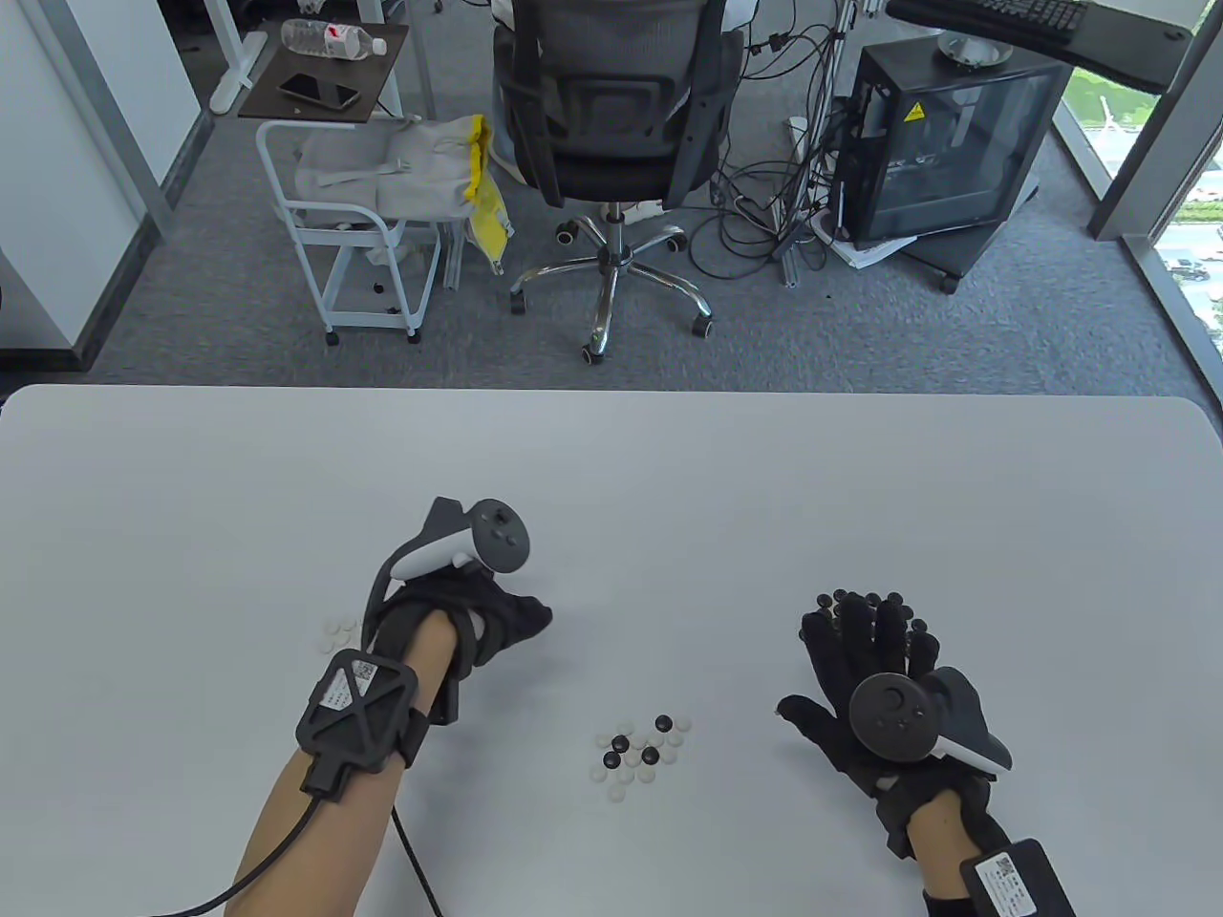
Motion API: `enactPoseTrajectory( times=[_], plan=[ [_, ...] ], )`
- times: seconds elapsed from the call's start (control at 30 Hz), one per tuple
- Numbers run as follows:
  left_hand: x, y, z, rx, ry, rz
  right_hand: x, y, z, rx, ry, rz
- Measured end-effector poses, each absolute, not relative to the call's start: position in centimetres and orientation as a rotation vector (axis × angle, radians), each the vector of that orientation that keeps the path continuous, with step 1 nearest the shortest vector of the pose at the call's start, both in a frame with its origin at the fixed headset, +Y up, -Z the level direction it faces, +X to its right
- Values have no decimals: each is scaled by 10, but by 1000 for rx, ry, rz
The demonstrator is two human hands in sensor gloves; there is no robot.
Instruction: Go stone sorting task
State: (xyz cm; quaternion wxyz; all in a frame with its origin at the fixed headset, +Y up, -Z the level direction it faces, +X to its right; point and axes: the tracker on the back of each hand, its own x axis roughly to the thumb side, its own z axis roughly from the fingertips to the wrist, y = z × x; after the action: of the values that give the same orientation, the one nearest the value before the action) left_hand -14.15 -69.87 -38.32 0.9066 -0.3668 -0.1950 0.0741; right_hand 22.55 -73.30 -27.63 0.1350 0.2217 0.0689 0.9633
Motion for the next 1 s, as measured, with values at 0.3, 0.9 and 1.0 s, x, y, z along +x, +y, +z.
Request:
enactPoseTrajectory(
  times=[0.3, 0.9, 1.0],
  plan=[
    [-46, -719, -341, -793, -700, -13, 226, -734, -277, 644, 202, 2791],
    [-66, -769, -396, -876, -427, 101, 225, -733, -276, 652, 203, 2788],
    [-105, -767, -411, -882, -299, 170, 226, -733, -276, 651, 198, 2786]
  ],
)
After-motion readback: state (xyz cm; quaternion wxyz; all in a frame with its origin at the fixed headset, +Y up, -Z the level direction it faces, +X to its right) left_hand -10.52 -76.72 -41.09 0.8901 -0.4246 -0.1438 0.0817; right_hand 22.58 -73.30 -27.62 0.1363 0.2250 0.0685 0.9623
